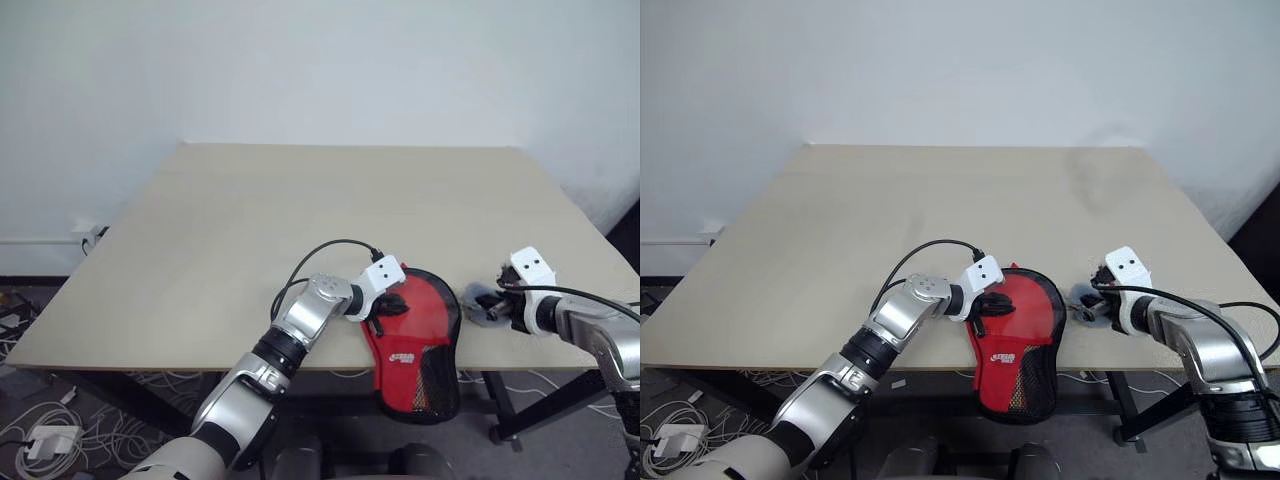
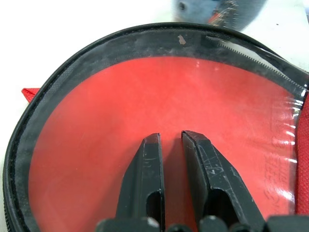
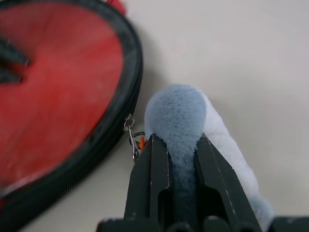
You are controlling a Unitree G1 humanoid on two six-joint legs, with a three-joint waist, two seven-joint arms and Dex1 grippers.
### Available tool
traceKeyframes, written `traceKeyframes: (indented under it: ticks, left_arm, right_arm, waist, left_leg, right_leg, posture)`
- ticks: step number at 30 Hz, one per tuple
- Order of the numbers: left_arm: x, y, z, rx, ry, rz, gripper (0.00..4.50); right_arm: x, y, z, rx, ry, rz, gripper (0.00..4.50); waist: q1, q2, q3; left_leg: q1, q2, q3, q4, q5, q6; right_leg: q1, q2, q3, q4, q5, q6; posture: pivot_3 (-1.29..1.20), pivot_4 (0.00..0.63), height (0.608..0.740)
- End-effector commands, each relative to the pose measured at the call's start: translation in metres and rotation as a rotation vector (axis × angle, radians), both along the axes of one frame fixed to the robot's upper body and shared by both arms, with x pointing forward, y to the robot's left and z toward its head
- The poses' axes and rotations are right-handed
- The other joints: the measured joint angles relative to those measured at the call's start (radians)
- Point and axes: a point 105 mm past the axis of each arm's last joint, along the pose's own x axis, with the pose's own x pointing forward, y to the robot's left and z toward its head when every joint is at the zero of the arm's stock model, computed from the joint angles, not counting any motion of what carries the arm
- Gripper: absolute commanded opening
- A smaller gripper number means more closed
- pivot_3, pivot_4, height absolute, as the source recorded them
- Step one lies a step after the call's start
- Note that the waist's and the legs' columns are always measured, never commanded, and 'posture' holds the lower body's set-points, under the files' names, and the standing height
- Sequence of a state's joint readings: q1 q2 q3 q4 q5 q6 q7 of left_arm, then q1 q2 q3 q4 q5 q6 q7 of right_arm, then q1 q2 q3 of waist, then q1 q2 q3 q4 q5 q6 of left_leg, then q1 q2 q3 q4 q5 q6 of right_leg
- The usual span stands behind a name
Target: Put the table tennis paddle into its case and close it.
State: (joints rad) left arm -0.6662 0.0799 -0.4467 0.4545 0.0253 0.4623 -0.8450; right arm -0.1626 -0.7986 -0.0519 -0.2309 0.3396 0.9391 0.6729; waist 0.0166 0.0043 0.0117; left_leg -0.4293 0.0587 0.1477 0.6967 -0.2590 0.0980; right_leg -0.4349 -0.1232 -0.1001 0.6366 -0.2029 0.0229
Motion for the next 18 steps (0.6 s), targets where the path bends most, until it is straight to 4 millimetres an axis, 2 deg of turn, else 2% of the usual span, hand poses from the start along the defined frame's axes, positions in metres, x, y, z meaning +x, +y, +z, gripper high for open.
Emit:
traceKeyframes:
  ticks: [1,7,11,18]
  left_arm:
    - [-0.008,0.025,-0.045,0.143,0.124,0.068,0.71]
    - [-0.009,0.025,-0.045,0.142,0.126,0.064,0.71]
    - [-0.008,0.024,-0.045,0.141,0.125,0.063,0.71]
    - [-0.007,0.021,-0.045,0.142,0.119,0.059,0.71]
  right_arm:
    - [-0.007,-0.001,0.024,-0.043,-0.092,0.098,0.05]
    - [-0.030,0.000,0.022,-0.084,-0.086,0.233,0.05]
    - [-0.042,0.002,0.028,-0.073,-0.097,0.309,0.05]
    - [-0.078,0.012,0.025,-0.068,-0.024,0.492,0.04]
  waist:
    - [0.001,-0.001,0.000]
    - [-0.002,-0.002,0.002]
    - [0.001,-0.002,0.002]
    - [0.033,-0.001,0.002]
  left_leg:
    - [0.000,0.000,0.000,0.000,0.000,0.000]
    - [0.001,0.001,-0.006,0.000,-0.001,-0.001]
    - [0.001,0.001,-0.012,0.000,-0.002,-0.002]
    - [0.000,-0.001,-0.015,0.000,-0.002,-0.001]
  right_leg:
    - [0.000,0.000,0.000,0.000,0.000,0.000]
    - [0.006,0.001,-0.005,-0.007,0.000,0.000]
    - [0.011,0.001,-0.011,-0.012,0.000,0.000]
    - [0.012,-0.001,-0.016,-0.014,0.000,0.001]
  posture:
    - [0.00,0.000,0.724]
    - [0.00,0.000,0.724]
    - [0.00,0.000,0.724]
    - [0.00,0.000,0.724]
